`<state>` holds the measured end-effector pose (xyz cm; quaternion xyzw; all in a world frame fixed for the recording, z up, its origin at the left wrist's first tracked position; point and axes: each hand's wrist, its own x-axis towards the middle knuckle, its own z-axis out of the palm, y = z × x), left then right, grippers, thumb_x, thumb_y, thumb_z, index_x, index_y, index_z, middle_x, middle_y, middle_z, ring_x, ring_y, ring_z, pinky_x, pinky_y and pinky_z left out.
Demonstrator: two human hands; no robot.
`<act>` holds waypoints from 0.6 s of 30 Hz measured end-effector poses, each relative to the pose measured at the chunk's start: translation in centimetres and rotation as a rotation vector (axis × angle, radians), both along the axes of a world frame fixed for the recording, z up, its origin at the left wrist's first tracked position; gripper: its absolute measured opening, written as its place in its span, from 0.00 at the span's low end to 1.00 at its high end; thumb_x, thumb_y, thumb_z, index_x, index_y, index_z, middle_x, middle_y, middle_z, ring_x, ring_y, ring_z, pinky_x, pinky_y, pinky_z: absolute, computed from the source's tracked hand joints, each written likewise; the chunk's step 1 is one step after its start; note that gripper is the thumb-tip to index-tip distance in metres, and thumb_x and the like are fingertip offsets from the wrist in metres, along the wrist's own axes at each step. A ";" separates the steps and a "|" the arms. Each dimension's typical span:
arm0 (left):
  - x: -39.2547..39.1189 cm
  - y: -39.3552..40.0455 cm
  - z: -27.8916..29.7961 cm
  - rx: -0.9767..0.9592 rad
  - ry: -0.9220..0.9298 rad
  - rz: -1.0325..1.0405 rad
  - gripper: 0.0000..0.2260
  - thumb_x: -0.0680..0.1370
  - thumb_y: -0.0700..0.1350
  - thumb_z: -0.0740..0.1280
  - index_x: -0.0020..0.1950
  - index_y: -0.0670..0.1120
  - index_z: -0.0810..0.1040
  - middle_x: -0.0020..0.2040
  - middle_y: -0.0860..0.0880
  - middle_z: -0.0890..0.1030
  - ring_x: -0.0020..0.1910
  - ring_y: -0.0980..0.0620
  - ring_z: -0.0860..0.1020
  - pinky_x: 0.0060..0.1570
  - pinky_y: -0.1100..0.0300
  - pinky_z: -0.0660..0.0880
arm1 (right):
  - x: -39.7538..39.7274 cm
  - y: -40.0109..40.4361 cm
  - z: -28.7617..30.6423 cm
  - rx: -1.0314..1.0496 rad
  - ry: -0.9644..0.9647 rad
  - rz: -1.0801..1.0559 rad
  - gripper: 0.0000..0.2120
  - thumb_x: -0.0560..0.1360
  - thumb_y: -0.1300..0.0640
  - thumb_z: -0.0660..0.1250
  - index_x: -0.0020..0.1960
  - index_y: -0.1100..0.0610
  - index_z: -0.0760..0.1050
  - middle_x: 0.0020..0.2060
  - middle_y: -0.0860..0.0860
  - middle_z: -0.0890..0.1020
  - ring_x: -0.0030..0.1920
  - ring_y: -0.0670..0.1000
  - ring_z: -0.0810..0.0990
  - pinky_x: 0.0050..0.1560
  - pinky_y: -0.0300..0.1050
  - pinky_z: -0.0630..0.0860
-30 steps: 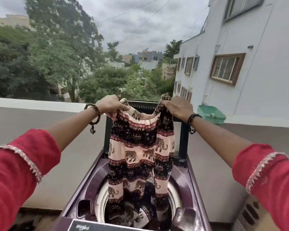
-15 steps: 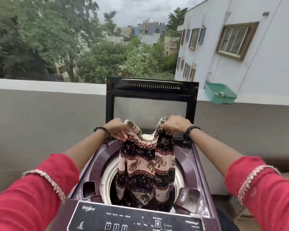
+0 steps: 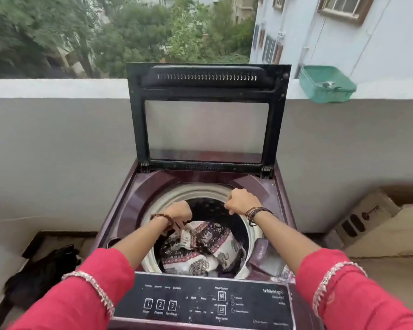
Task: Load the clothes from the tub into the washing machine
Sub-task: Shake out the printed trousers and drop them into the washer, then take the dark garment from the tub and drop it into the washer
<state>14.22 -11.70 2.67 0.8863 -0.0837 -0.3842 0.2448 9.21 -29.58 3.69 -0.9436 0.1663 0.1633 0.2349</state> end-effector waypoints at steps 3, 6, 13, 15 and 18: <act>-1.5 -2.5 -0.8 -0.136 -0.023 0.044 0.08 0.78 0.37 0.58 0.49 0.41 0.76 0.42 0.43 0.78 0.34 0.51 0.82 0.27 0.65 0.76 | -1.4 -0.7 -0.4 0.014 -0.096 -0.050 0.12 0.71 0.59 0.59 0.44 0.61 0.81 0.34 0.54 0.85 0.42 0.53 0.83 0.47 0.45 0.78; -3.8 -6.1 0.0 -0.271 -0.030 0.073 0.06 0.77 0.38 0.59 0.47 0.39 0.76 0.38 0.43 0.80 0.29 0.52 0.78 0.25 0.67 0.76 | -3.5 -2.5 0.1 -0.052 -0.229 -0.088 0.11 0.71 0.56 0.60 0.43 0.61 0.78 0.38 0.56 0.84 0.43 0.57 0.81 0.42 0.45 0.74; -9.8 -17.5 2.3 -0.466 -0.045 -0.089 0.07 0.75 0.38 0.59 0.40 0.40 0.75 0.35 0.43 0.81 0.29 0.50 0.80 0.29 0.63 0.78 | -10.4 -12.2 1.3 -0.113 -0.230 -0.254 0.13 0.73 0.52 0.61 0.48 0.58 0.79 0.48 0.59 0.82 0.51 0.61 0.79 0.47 0.47 0.72; -11.6 -21.1 2.3 -0.475 -0.052 -0.129 0.06 0.75 0.38 0.59 0.41 0.41 0.74 0.34 0.45 0.80 0.30 0.51 0.79 0.28 0.65 0.77 | -12.7 -15.6 0.9 -0.122 -0.195 -0.311 0.13 0.74 0.51 0.61 0.48 0.57 0.79 0.48 0.58 0.83 0.52 0.60 0.79 0.47 0.46 0.72; -14.1 -26.1 1.1 -0.440 -0.063 -0.179 0.05 0.74 0.37 0.59 0.41 0.41 0.73 0.33 0.46 0.78 0.31 0.48 0.79 0.32 0.61 0.80 | -16.5 -20.2 -0.5 -0.099 -0.121 -0.406 0.12 0.73 0.52 0.60 0.44 0.56 0.79 0.41 0.56 0.84 0.48 0.58 0.80 0.45 0.46 0.72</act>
